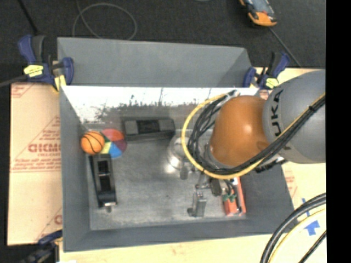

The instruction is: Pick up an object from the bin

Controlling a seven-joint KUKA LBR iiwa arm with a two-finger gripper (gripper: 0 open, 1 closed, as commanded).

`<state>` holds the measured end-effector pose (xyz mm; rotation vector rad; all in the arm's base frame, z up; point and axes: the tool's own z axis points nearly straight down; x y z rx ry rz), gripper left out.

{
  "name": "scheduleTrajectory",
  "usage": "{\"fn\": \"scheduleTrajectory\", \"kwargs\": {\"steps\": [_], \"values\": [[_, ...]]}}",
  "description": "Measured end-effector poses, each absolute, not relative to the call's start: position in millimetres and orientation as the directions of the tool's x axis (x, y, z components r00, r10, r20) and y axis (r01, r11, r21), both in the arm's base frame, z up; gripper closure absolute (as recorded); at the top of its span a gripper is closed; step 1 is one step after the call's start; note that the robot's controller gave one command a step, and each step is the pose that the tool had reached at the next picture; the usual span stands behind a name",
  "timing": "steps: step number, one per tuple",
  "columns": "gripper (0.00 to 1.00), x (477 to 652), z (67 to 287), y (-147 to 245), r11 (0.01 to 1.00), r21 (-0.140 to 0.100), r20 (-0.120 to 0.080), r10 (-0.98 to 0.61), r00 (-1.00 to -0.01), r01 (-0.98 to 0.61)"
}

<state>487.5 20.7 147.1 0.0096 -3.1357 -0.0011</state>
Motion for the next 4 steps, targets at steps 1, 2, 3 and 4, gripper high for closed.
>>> {"fn": "scheduleTrajectory", "kwargs": {"steps": [1, 2, 3, 4], "values": [[0.0, 489.5, 151, 21, 1.0, 0.001, -0.002, -0.005, -1.0, -0.005], [0.0, 549.1, 109, -10, 1.0, -0.001, -0.009, 0.001, -1.0, 0.001], [0.0, 572.0, 104, -19, 0.998, -0.001, 0.002, -0.059, -0.998, -0.059], [0.0, 597.5, 109, -22, 1.0, 0.001, -0.008, 0.012, -1.0, 0.012]]}}
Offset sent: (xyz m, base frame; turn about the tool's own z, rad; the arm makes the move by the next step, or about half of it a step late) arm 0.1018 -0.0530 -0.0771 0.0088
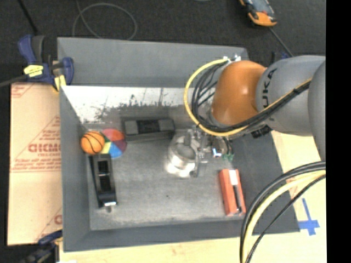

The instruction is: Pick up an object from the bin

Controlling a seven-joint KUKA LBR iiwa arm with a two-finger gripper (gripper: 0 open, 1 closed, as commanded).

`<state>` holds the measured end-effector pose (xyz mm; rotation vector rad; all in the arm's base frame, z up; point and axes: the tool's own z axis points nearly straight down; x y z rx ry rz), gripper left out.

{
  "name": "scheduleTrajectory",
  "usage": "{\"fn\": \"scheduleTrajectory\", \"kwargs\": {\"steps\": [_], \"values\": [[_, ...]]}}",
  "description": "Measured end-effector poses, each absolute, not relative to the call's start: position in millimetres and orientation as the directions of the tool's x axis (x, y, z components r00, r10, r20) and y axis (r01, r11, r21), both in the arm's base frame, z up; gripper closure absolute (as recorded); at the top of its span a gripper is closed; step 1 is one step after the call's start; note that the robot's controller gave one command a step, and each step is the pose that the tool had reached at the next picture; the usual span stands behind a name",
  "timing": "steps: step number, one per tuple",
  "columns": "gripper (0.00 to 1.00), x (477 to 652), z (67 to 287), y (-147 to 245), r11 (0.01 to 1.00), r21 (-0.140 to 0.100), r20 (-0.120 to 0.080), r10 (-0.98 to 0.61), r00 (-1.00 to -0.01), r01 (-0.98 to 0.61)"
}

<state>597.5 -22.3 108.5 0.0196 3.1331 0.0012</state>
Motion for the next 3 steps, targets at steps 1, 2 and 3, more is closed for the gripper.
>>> {"fn": "scheduleTrajectory", "kwargs": {"steps": [1, 2, 3], "values": [[0.0, 600.3, 79.7, -31.5, 0.985, -0.001, -0.002, -0.173, -0.985, -0.173], [1.0, 609.0, 71.6, -29.7, 0.99, -0.001, -0.002, -0.141, -0.99, -0.141], [1.0, 609.0, 71.6, -29.8, 0.99, -0.001, -0.002, -0.14, -0.99, -0.14]]}}
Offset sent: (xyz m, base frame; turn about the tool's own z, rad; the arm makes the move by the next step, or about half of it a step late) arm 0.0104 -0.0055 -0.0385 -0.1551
